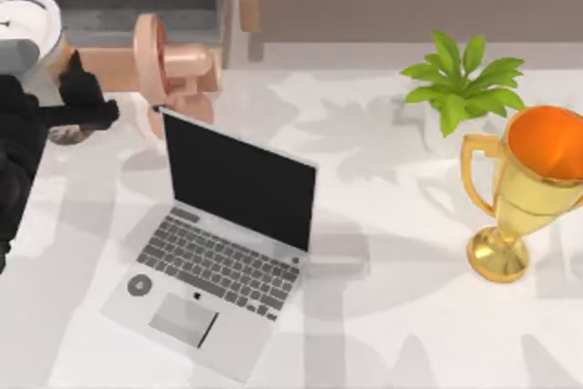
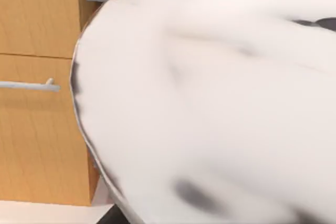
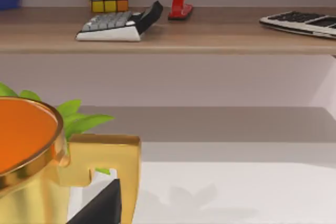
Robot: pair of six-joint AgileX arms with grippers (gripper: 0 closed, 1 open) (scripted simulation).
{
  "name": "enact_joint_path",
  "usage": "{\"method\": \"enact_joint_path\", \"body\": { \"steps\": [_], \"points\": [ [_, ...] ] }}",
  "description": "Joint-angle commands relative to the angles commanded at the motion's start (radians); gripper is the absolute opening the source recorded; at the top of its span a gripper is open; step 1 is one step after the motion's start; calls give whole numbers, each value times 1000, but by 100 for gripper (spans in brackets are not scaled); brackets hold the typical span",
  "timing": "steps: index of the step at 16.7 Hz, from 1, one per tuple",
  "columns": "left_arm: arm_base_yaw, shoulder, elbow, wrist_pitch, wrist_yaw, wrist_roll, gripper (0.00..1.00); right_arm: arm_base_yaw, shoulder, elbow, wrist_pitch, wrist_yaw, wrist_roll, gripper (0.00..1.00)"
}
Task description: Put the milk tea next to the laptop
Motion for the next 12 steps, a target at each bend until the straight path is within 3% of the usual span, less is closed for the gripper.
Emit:
{"method": "enact_joint_path", "body": {
  "steps": [5,12],
  "points": [
    [-238,-70,199,-167,-246,-127,0,0,0,0,0,0,0,100],
    [-711,-9,464,-478,-607,-367,0,0,0,0,0,0,0,100]
  ]
}}
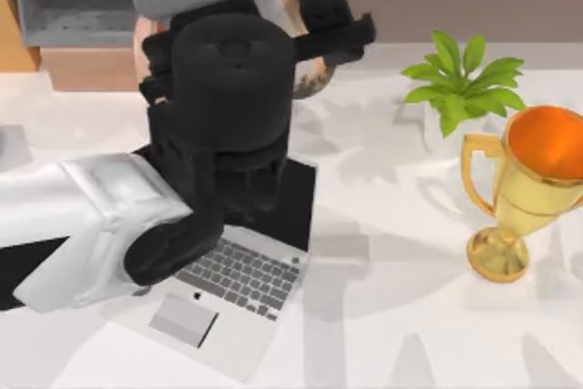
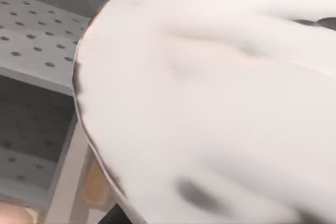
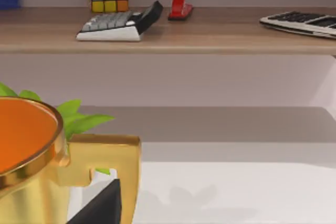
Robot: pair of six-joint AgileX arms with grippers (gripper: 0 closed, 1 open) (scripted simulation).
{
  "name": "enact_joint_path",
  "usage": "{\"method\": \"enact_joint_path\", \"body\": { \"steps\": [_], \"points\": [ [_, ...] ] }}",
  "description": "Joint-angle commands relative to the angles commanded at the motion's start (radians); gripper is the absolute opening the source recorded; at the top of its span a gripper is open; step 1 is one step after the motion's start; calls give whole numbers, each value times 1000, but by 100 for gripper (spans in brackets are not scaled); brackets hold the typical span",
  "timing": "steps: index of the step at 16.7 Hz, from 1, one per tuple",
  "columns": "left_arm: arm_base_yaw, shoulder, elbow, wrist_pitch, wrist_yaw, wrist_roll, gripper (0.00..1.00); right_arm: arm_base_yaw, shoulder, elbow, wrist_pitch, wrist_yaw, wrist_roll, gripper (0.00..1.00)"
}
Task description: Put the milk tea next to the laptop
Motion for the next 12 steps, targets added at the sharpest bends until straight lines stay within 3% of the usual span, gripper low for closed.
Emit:
{"method": "enact_joint_path", "body": {
  "steps": [6,12],
  "points": [
    [-318,182,128,-268,-244,-194,0,0,0,0,0,0,0,100],
    [-416,388,163,-432,-357,-310,0,0,0,0,0,0,0,100]
  ]
}}
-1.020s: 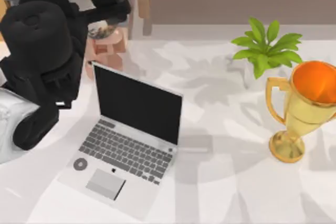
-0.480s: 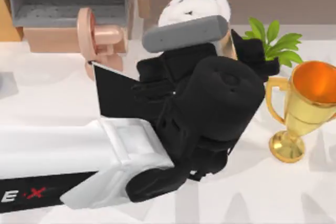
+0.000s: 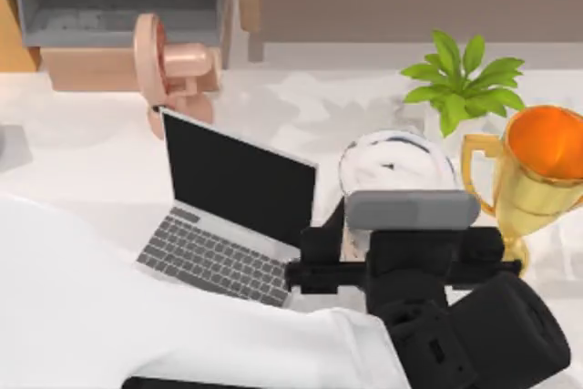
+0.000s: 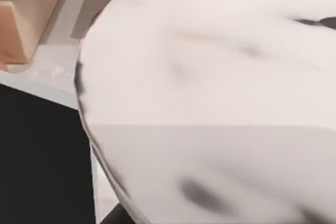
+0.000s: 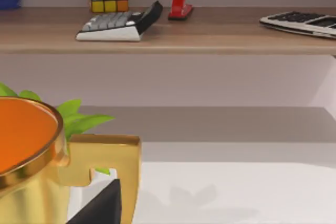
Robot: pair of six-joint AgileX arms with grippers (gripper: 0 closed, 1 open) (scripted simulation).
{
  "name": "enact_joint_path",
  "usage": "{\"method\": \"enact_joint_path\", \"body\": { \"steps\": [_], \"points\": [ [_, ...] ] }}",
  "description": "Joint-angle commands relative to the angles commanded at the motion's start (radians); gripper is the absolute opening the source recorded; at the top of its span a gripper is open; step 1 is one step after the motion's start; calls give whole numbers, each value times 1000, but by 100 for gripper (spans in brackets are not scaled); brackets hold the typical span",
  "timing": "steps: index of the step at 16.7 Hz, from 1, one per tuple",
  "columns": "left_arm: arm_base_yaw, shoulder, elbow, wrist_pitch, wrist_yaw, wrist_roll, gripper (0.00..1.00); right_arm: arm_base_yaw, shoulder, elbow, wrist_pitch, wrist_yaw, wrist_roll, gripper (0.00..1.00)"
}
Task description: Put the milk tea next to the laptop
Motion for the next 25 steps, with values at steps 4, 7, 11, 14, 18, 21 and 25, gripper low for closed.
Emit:
{"method": "enact_joint_path", "body": {
  "steps": [4,7,11,14,18,21,25],
  "points": [
    [-2,12,2,-8,-4,-6,0,0,0,0,0,0,0,100],
    [3,9,-2,-7,-2,-4,0,0,0,0,0,0,0,100],
    [3,17,-6,-4,18,-6,0,0,0,0,0,0,0,100],
    [4,25,-10,7,34,-8,0,0,0,0,0,0,0,100],
    [3,31,-8,37,33,-8,0,0,0,0,0,0,0,100],
    [0,33,-5,68,17,-7,0,0,0,0,0,0,0,100],
    [-2,46,-9,103,-4,-6,0,0,0,0,0,0,0,100]
  ]
}}
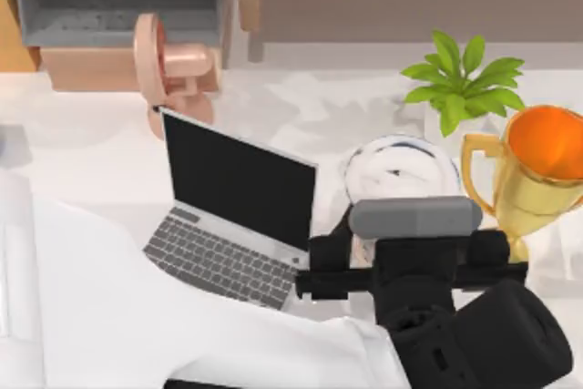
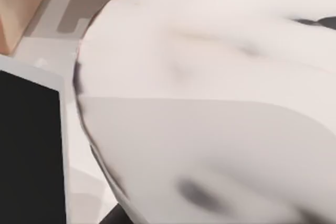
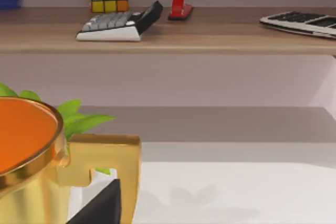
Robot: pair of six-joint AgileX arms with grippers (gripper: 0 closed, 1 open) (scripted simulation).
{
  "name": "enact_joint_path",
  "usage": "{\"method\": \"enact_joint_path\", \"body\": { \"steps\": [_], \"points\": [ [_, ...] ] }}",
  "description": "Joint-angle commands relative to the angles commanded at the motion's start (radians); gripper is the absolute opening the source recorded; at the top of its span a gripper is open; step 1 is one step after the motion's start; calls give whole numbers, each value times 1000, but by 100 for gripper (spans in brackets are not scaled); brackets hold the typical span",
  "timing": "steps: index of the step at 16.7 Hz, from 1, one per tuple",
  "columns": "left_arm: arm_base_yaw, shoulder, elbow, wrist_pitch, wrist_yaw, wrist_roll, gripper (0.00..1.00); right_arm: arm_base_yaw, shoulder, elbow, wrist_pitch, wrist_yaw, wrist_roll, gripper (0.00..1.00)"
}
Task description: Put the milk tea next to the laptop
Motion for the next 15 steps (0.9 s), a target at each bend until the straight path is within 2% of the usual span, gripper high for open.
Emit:
{"method": "enact_joint_path", "body": {
  "steps": [9,15],
  "points": [
    [1,40,-33,8,2,1,0,0,0,0,0,0,0,100],
    [1,40,-33,8,2,1,45,0,0,0,0,0,0,100]
  ]
}}
